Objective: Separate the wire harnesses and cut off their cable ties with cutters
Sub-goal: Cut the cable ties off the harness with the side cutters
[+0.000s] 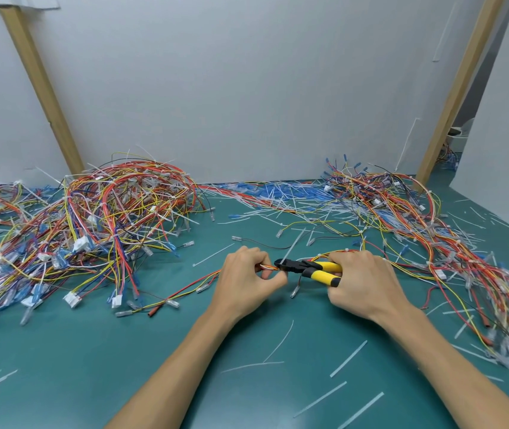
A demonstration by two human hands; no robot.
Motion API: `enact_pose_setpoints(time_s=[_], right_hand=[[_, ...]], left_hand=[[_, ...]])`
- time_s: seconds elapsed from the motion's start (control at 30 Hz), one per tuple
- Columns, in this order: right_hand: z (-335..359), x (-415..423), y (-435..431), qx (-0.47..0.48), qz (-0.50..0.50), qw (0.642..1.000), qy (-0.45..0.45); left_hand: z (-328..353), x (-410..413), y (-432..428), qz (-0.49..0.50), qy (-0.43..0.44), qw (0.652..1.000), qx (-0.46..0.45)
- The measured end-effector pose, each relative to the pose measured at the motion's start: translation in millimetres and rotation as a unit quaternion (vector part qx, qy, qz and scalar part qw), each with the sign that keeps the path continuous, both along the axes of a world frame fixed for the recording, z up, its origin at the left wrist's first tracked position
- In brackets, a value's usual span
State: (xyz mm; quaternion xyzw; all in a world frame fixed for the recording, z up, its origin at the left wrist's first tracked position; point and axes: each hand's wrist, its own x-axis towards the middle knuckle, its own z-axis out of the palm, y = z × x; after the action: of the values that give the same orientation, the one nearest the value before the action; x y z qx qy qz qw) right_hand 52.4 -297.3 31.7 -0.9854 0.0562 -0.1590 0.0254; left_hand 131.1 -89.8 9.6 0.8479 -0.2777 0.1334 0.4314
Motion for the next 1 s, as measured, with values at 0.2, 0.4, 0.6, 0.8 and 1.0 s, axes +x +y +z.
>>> enact_pose_setpoints(time_s=[0.2,0.4,0.6,0.8,1.0], right_hand=[[-2,1,-2,0.013,-0.004,1.000,0.025],[0,1,-1,0.029,-0.011,0.998,0.050],[2,1,-1,0.036,-0.015,0.998,0.044],[-2,-2,7,0.100,0.002,0.990,-0.096],[0,-2,21,0.203,0.102,0.962,-0.151]], left_hand=[[-1,1,0,-0.002,0.013,1.000,-0.003],[-1,0,0,-0.002,0.017,1.000,0.004],[2,-3,1,-0.002,0.023,1.000,-0.002],[5,-5,1,-0.005,-0.005,1.000,-0.016],[6,-6,1,-0.046,-0.045,0.998,0.010]])
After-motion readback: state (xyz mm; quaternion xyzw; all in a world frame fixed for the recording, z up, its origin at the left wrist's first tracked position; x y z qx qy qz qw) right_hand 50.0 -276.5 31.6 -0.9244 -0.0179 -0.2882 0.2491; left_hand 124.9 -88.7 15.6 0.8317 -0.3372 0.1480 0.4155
